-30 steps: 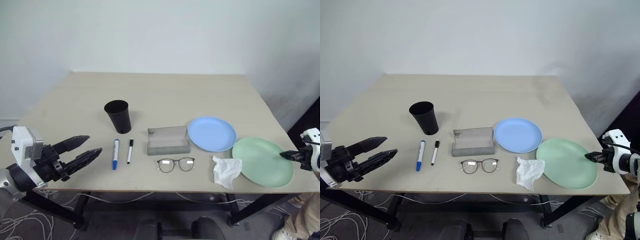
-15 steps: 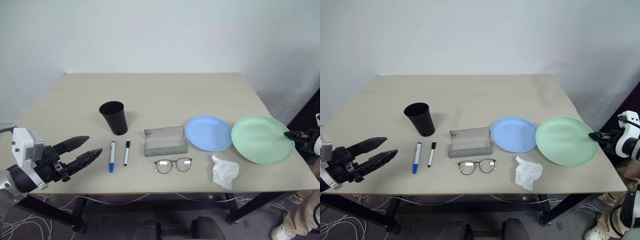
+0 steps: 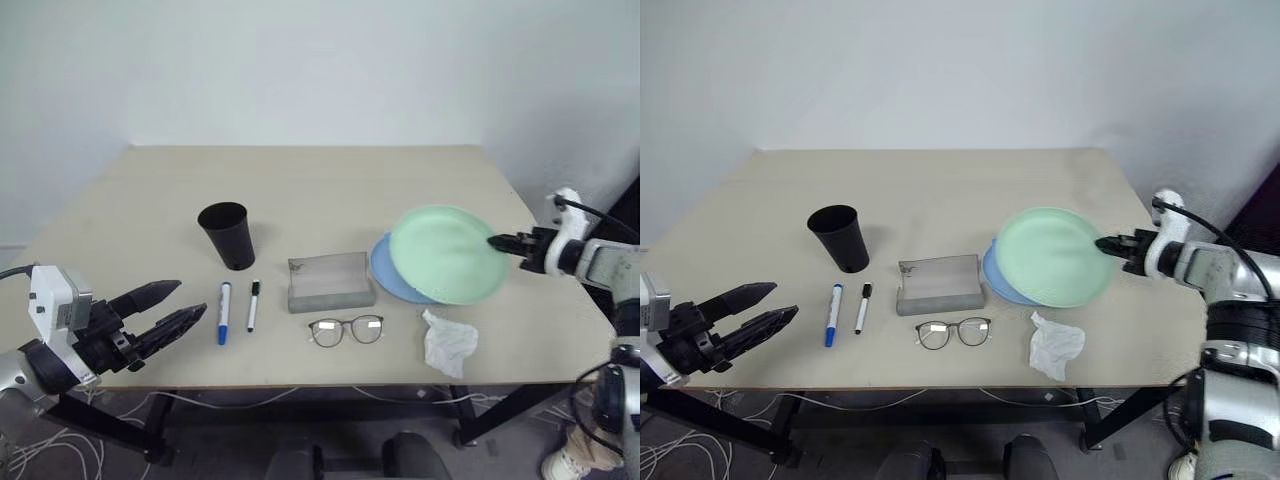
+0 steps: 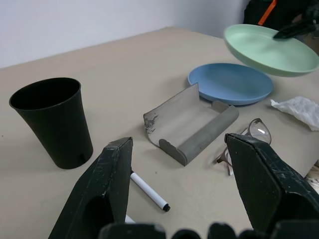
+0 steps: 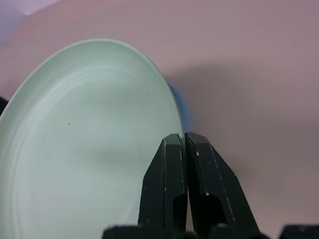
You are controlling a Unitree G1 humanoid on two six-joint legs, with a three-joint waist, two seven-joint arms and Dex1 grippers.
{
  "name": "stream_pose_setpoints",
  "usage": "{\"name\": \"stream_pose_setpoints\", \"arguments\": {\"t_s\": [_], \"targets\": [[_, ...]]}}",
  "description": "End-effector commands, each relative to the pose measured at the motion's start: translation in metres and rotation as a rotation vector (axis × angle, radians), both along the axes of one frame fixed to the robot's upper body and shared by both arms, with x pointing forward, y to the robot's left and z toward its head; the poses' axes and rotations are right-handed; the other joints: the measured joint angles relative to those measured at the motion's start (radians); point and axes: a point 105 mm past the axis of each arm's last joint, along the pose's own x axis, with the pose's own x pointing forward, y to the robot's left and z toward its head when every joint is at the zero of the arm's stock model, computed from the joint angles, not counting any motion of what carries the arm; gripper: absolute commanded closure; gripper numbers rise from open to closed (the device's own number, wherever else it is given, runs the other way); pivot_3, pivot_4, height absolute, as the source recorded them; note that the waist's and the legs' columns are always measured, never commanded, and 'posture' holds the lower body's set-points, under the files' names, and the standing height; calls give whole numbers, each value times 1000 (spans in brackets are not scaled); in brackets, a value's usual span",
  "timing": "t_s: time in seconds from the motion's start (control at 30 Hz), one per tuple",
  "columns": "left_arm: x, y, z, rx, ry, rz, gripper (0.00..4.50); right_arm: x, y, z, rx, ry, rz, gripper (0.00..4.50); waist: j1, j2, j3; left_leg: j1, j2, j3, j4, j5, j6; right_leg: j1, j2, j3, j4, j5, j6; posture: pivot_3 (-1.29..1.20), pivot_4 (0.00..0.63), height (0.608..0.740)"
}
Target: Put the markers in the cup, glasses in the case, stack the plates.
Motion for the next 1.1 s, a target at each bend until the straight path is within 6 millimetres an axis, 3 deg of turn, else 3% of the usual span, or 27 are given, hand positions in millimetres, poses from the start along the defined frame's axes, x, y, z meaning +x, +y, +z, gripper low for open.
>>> {"name": "stream_pose_setpoints", "arguments": {"t_s": [0.03, 0.2, 0.4, 0.67, 0.77, 0.9, 1.0, 1.1], "targets": [[-2, -4, 9, 15, -49, -7, 1394, 16, 12, 22, -30, -53, -40, 4469, 0, 0, 0, 0, 0, 0, 0, 0, 0, -1, 0, 0, 0, 0, 0, 0, 0, 702], [-3, -5, 9, 11, -55, 1, 1394, 29, 23, 14, -94, -38, -61, 4469, 4, 0, 0, -3, -1, 1, -2, -1, -1, -3, 0, -2, -1, 0, 0, 0, 0, 702], [-8, -4, 10, 13, -59, 21, 1394, 31, 26, -11, -208, -6, -37, 4469, 1, 0, -1, -16, -3, 2, -3, 2, 3, -13, 1, 0, 0, 2, -2, 0, 0, 702], [-8, -3, 11, 16, -63, 33, 1394, 37, 28, -27, -220, 1, -68, 4469, 0, 0, -1, -14, -3, 1, -3, 2, 4, -12, 2, 0, 0, 2, -2, 0, 0, 702], [-6, -3, 11, 17, -65, 33, 1394, 38, 27, -30, -222, 10, -76, 3774, 0, 0, -1, -14, -3, 1, -2, 2, 4, -12, 2, 0, 0, 2, -2, 0, 0, 702], [-6, -3, 12, 19, -66, 33, 1394, 37, 22, -28, -244, 2, -77, 2420, 0, 0, -1, -14, -3, 1, -1, 2, 4, -11, 2, 0, 1, 2, -2, 0, 0, 702], [-6, -3, 12, 20, -67, 35, 1394, 32, 23, -15, -237, -38, 6, 1405, 0, 0, -1, -14, -3, 1, -1, 2, 4, -12, 2, 0, 1, 2, -2, 0, 0, 702], [-6, -3, 11, 20, -66, 34, 1394, 19, 31, -4, -220, -92, 157, 1405, 2, 0, -1, -14, -3, 1, -2, 2, 4, -12, 2, 0, 1, 2, -2, 0, 0, 702]]}}
